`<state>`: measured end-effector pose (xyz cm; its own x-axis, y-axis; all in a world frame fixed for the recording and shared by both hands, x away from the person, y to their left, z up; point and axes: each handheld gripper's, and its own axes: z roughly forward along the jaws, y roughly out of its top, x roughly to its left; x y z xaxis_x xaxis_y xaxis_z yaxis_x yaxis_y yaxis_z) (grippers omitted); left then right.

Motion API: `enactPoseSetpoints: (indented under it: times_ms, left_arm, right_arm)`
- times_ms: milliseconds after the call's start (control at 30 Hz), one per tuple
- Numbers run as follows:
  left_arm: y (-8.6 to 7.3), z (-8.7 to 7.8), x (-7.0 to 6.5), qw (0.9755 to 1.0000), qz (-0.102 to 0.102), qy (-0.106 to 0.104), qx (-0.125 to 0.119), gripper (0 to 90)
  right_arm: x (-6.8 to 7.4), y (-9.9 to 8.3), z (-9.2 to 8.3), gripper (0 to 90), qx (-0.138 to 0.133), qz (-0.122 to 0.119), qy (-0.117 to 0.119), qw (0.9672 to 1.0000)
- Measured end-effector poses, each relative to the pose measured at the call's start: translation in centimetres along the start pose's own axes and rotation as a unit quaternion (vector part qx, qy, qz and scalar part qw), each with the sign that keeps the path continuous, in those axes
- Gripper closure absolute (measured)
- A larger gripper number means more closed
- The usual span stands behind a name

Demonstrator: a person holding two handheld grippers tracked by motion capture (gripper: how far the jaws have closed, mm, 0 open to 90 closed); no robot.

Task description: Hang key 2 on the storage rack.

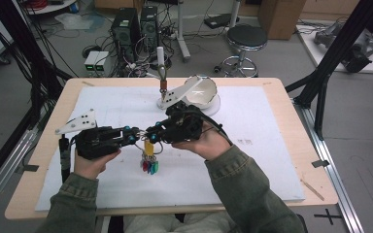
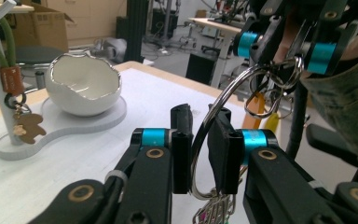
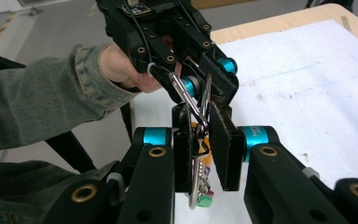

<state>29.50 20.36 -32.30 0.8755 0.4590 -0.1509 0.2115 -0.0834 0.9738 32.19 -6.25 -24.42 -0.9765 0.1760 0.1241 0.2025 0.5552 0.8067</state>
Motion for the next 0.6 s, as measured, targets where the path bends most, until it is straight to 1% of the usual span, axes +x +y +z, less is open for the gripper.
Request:
enactPoseSetpoints:
  times_ms: [100,167,200,233,267,400,433,500,533,567,600]
  left_arm:
    - [0.0,0.16,-0.15,0.9999,0.005,0.011,0.007,83.7]
    - [-0.02,0.31,-0.17,0.9999,0.006,0.013,0.009,85.2]
    - [-0.03,0.38,-0.21,0.9998,0.008,0.015,0.011,85.7]
    - [-0.03,0.42,-0.25,0.9998,0.009,0.015,0.012,85.8]
    - [-0.03,0.44,-0.3,0.9997,0.013,0.016,0.014,85.9]
    - [-0.1,0.63,-0.43,0.9991,0.022,0.019,0.03,86.3]
    - [-0.11,0.7,-0.48,0.9989,0.025,0.021,0.032,86.3]
    - [-0.11,0.83,-0.6,0.9984,0.031,0.026,0.039,86.4]
    - [-0.13,0.86,-0.64,0.9983,0.031,0.027,0.041,86.6]
    - [-0.15,0.89,-0.65,0.9981,0.032,0.031,0.043,86.7]
    - [-0.18,0.91,-0.64,0.9978,0.032,0.034,0.046,86.7]
  right_arm:
    - [-0.28,-0.06,-0.03,79.0,-0.002,0.007,-0.005,1.0]
    - [-0.54,-0.2,-0.13,78.6,-0.007,0.013,-0.013,0.9998]
    - [-0.52,-0.24,-0.19,78.4,-0.006,0.017,-0.015,0.9997]
    - [-0.64,-0.3,-0.19,78.3,-0.011,0.011,-0.019,0.9997]
    - [-0.52,-0.36,-0.21,77.8,-0.008,0.018,-0.018,0.9996]
    - [-0.46,-0.66,-0.19,68.3,-0.006,0.016,-0.036,0.9992]
    - [-0.44,-0.75,-0.22,66.5,-0.007,0.021,-0.038,0.999]
    - [-0.57,-0.9,-0.35,61.3,-0.012,0.021,-0.048,0.9986]
    - [-0.62,-0.95,-0.51,59.9,-0.016,0.023,-0.053,0.9982]
    - [-0.65,-0.99,-0.72,57.6,-0.019,0.028,-0.051,0.9981]
    - [-0.69,-1.0,-0.89,55.4,-0.025,0.028,-0.054,0.9978]
